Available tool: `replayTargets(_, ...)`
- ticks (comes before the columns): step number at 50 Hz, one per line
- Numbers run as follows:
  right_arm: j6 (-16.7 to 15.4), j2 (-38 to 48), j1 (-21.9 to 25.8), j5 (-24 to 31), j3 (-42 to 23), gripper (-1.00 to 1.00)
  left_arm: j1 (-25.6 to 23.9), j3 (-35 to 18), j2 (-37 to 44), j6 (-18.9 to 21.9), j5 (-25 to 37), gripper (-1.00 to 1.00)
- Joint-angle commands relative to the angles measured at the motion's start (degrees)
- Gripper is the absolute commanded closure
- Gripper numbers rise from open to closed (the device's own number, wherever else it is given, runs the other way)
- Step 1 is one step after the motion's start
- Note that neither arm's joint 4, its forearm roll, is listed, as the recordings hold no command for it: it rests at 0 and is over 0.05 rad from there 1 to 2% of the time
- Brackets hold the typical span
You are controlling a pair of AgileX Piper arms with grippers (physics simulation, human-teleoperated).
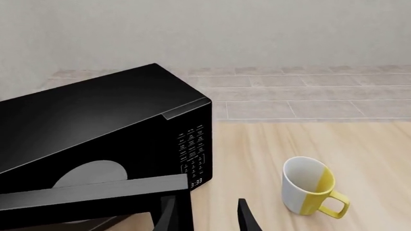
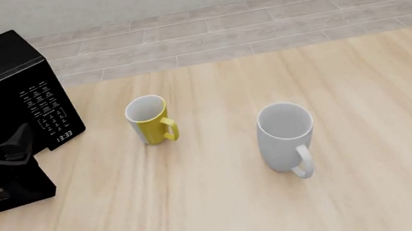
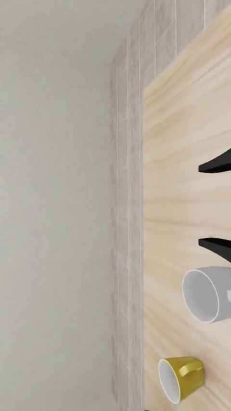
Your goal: Close the microwave.
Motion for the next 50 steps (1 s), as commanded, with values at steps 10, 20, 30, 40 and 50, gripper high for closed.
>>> replayTargets(10,0.47,-0.02,-0.17,-0.51,0.00,-1.00,1.91,-8.85,9.41,-0.16,0.87,-1.00)
replayTargets(20,0.18,-0.02,-0.31,-1.11,0.00,-1.00,2.65,-13.69,13.71,1.60,1.10,-1.00)
replayTargets(30,0.47,-0.01,-0.57,-0.57,-0.04,-1.00,2.83,-18.91,19.07,1.13,2.70,-1.00)
replayTargets(40,0.61,-0.02,-0.42,-0.70,0.01,-1.00,2.96,-24.22,22.50,-1.50,6.43,-1.00)
replayTargets(50,0.41,-0.02,-0.44,-1.10,-0.02,-1.00,2.53,-29.97,25.45,-3.48,11.19,-1.00)
